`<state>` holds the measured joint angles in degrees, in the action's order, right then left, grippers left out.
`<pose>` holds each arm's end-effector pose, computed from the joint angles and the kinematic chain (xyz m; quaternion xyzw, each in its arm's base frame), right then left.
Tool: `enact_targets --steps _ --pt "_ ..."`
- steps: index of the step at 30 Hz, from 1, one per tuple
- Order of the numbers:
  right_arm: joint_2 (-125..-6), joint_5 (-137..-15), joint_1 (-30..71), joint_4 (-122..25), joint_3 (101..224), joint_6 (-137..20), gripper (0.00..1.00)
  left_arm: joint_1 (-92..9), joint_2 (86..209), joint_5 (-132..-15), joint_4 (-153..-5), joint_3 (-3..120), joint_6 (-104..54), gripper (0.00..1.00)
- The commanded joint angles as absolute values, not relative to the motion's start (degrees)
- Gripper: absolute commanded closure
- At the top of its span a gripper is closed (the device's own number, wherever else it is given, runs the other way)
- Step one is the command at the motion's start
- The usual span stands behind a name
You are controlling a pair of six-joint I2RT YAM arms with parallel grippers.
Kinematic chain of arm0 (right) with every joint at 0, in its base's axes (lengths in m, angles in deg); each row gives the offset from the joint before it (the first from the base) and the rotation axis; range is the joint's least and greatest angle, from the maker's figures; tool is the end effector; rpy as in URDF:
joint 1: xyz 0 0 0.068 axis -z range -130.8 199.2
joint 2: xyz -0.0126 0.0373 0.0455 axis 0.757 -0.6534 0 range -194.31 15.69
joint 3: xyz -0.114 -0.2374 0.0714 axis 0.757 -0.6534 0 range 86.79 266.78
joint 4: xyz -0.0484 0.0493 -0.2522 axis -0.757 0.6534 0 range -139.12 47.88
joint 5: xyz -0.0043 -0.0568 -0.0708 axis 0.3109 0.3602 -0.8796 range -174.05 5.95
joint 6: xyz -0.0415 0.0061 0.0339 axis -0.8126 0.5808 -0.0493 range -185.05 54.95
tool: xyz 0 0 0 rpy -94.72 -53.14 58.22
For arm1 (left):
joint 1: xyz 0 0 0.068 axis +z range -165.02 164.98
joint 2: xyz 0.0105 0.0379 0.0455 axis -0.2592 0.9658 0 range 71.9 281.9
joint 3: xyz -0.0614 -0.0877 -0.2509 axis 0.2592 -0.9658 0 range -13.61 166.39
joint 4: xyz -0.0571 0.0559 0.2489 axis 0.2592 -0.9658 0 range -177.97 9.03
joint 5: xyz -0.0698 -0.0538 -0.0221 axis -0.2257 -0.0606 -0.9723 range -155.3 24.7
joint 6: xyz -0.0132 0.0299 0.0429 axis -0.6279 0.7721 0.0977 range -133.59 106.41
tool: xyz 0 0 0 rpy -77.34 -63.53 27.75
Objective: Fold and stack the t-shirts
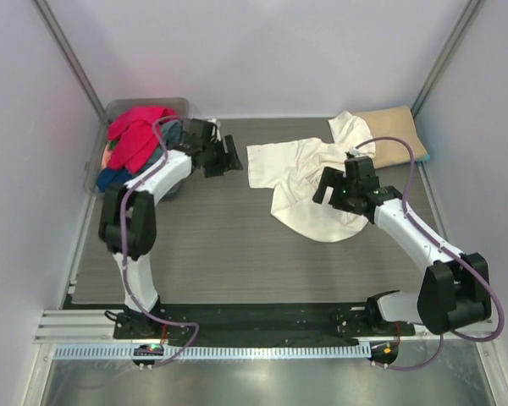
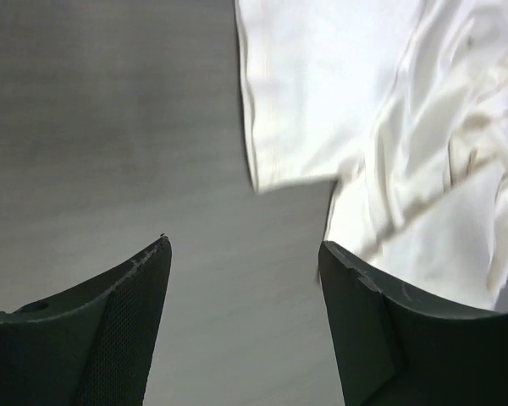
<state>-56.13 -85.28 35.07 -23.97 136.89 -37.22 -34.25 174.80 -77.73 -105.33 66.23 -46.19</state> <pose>0.2546 0.0634 0.2495 0.1148 0.9228 0.1223 0.3468 0.3764 -0.1394 0.2500 -0.0688 0.9246 -0.2485 0.2806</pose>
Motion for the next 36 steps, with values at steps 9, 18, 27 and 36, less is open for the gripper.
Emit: enact_targets --steps 9,18,27,36 --pt "-60.96 -81.68 33.82 -26.79 142.16 -43.43 0.0 -34.8 215.67 -79.54 -111.29 114.23 -46.98 0.36" --pt "-61.66 -80.27 33.74 -27.94 141.45 -43.25 0.0 -36.82 225.53 -82.34 -111.56 120.87 -50.94 0.45" --pt "-63.06 -82.81 33.65 -27.76 140.66 -43.52 0.0 -37.18 223.18 -84.38 -108.83 116.3 -51.47 1.0" --pt "-71.76 -92.56 33.56 -26.36 146.9 -42.46 0.06 -30.41 190.74 -77.42 -101.89 85.11 -53.23 1.0"
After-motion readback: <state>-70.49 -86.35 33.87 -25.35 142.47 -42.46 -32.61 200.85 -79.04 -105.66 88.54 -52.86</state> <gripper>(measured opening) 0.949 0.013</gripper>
